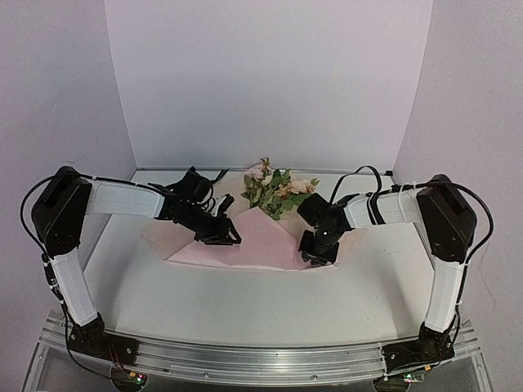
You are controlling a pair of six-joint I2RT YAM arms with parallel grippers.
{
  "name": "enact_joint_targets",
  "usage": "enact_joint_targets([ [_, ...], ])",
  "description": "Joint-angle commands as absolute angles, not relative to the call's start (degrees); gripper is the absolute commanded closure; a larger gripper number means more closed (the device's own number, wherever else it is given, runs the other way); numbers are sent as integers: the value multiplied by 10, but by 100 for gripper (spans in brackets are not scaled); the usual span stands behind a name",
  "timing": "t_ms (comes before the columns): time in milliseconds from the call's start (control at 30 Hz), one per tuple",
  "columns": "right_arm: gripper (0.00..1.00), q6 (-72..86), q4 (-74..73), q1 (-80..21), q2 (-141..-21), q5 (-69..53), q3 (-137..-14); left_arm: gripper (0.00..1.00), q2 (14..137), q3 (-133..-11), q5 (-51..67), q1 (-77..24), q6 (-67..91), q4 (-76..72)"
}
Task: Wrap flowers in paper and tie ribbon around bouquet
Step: Press the fold line of the 1/4-folded wrapping paper.
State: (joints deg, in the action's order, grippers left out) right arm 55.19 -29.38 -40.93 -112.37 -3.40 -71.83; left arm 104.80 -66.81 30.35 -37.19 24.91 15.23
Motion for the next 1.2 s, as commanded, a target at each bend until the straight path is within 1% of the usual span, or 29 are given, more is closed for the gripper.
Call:
enact_joint_targets([
  [0, 80, 564, -315, -411, -1102, -1, -695, 75, 1067, -704, 355, -416, 219, 187],
  [167, 80, 563, -316, -411, -1083, 29, -671, 77, 1096, -718, 393, -435, 212, 185],
  [367, 79, 557, -316, -412, -1065, 43, -650, 78, 1152, -763, 401, -446, 196, 186],
  [533, 78, 554, -316, -411, -1045, 52, -636, 78, 1193, -797, 384, -453, 197, 182],
  [633, 75, 551, -316, -411, -1030, 51, -635, 78, 1209, -802, 361, -453, 203, 183],
  [733, 66, 546, -316, -411, -1005, 53, -633, 78, 1219, -807, 338, -453, 203, 191],
  [833, 53, 547, -315, -411, -968, 57, -621, 78, 1222, -814, 326, -453, 201, 198],
  [867, 47, 553, -314, -412, -955, 59, -612, 78, 1221, -816, 323, -453, 201, 199],
  [967, 36, 575, -295, -411, -910, 59, -564, 78, 1220, -822, 317, -452, 199, 204],
  [1100, 29, 607, -246, -411, -868, 64, -495, 78, 1221, -825, 316, -453, 199, 206],
  [1167, 29, 625, -215, -411, -862, 59, -468, 78, 1220, -827, 315, -453, 198, 207],
])
